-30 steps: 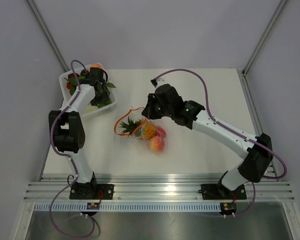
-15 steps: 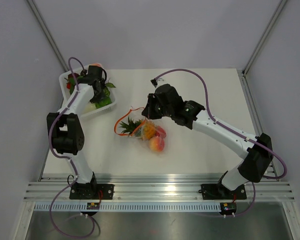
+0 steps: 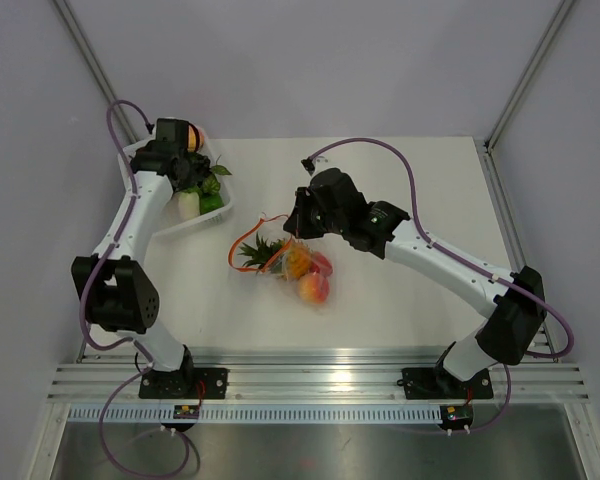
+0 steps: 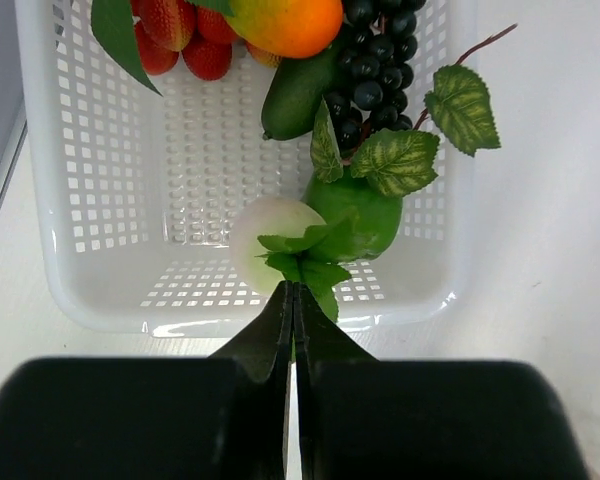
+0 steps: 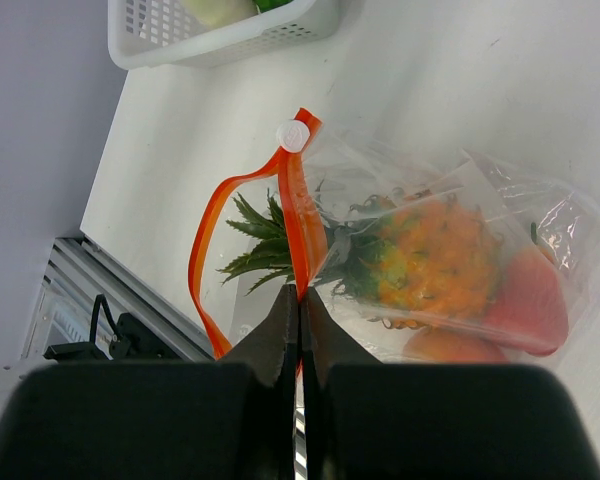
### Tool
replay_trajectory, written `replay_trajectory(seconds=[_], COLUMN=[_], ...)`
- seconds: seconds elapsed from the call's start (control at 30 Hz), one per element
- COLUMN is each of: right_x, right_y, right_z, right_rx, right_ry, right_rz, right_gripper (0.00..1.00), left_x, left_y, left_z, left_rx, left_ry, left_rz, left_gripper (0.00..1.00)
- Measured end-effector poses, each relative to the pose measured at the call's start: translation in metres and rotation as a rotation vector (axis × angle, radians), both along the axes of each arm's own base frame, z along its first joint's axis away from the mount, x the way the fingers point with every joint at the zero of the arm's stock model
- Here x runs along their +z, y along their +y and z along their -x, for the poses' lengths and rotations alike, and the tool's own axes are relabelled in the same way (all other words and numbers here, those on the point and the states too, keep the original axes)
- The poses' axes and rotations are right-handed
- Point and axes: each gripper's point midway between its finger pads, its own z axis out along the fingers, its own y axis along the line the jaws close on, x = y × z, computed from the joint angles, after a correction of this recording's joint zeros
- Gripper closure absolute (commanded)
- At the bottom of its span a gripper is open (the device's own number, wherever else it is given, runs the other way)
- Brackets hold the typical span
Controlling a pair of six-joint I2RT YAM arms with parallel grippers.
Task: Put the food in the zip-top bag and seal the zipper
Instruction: Pick up the fake vegetable from the bin, then place the fake vegetable in the zipper food storage bag.
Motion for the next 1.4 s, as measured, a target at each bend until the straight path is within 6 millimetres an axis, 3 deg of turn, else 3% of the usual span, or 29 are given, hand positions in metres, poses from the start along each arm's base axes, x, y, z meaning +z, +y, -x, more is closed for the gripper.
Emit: replay_trajectory(seconds=[0.23,0.43,0.63,0.77,1.07,1.4], right_x=[0.000,0.004,-0.002,-0.008,0.001,0.010], right_y=[0.001,0.005,0.015,0.018,0.023,0.038], right_z=[0.001,0.002,-0.003,-0.004,-0.004,-0.008], right_rx=[-0.001,0.013,0.021,0.022,0.025,0.019], right_ry=[0.007,0.010,0.019,0.034,0.039,0.054], right_rz=[-0.005,-0.032,-0.041,-0.035,-0.073,-0.159], right_gripper=[1.00,1.00,1.00,1.00,1.00,1.00], left_x=[0.042,0.113,0.161,0.168,0.155,0.165], left_y=[-0.005,-0.019,-0.045,-0.071,-0.138,-0.166], left_z=[0.010,0.028,0.059,0.082,0.131,0.146], left_rx=[-0.018,-0.081,-0.196,-0.295,-0.492,-0.572], left_ry=[-0.107,-0.280,-0.391,-0.403,-0.348,-0.360], left_rz=[0.039,0.114,0.236,0.353,0.579,0.697], left_gripper=[1.00,1.00,1.00,1.00,1.00,1.00])
